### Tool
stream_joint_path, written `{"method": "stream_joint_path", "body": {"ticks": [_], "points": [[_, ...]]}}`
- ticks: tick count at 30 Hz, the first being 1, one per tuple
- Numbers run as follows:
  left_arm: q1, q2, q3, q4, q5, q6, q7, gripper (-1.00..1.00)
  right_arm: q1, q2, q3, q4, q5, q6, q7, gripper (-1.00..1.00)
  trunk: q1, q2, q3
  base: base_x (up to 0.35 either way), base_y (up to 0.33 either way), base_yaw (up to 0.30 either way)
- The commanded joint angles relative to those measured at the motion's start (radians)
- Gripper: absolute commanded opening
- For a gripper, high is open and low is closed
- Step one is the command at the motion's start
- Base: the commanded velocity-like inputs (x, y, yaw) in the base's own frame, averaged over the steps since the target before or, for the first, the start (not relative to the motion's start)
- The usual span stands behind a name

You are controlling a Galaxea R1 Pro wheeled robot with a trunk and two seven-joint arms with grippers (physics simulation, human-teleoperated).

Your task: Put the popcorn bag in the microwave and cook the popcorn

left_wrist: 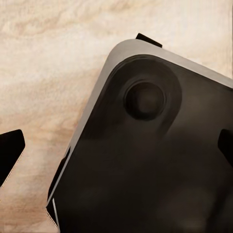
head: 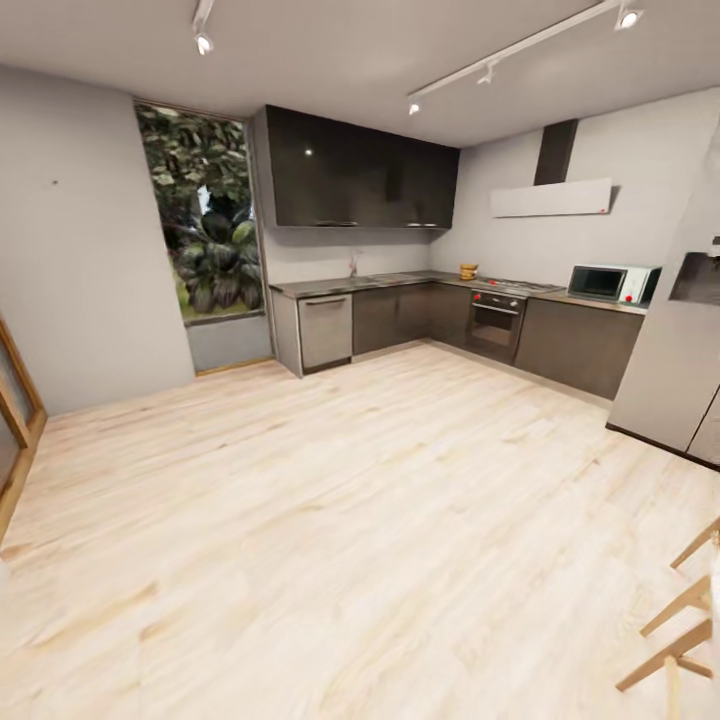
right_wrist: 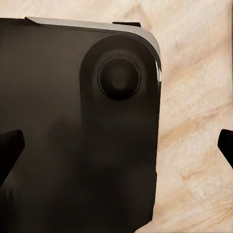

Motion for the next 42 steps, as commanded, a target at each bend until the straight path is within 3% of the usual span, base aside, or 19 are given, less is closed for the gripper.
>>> {"method": "stream_joint_path", "body": {"ticks": [1, 11, 34, 42], "points": [[0.000, 0.000, 0.007, 0.000, -0.002, -0.002, 0.001, 1.00, 0.000, 0.000, 0.001, 0.000, 0.001, -0.003, 0.000, 1.00, 0.001, 0.000, -0.001, 0.332, 0.000, -0.242], [0.000, 0.000, 0.006, -0.001, -0.002, -0.002, 0.001, 1.00, 0.000, 0.000, 0.001, 0.000, 0.001, -0.003, 0.000, 1.00, 0.001, 0.000, -0.001, 0.332, 0.000, -0.233], [-0.001, 0.001, 0.006, -0.001, -0.001, 0.004, 0.000, 1.00, 0.000, 0.000, 0.003, 0.000, 0.002, -0.003, 0.000, 1.00, 0.001, 0.000, -0.001, 0.332, 0.000, -0.008], [-0.001, 0.001, 0.006, -0.001, -0.001, 0.007, 0.001, 1.00, 0.000, 0.002, 0.001, 0.000, 0.001, -0.002, 0.000, 1.00, 0.001, 0.000, -0.001, 0.332, 0.000, -0.205]]}}
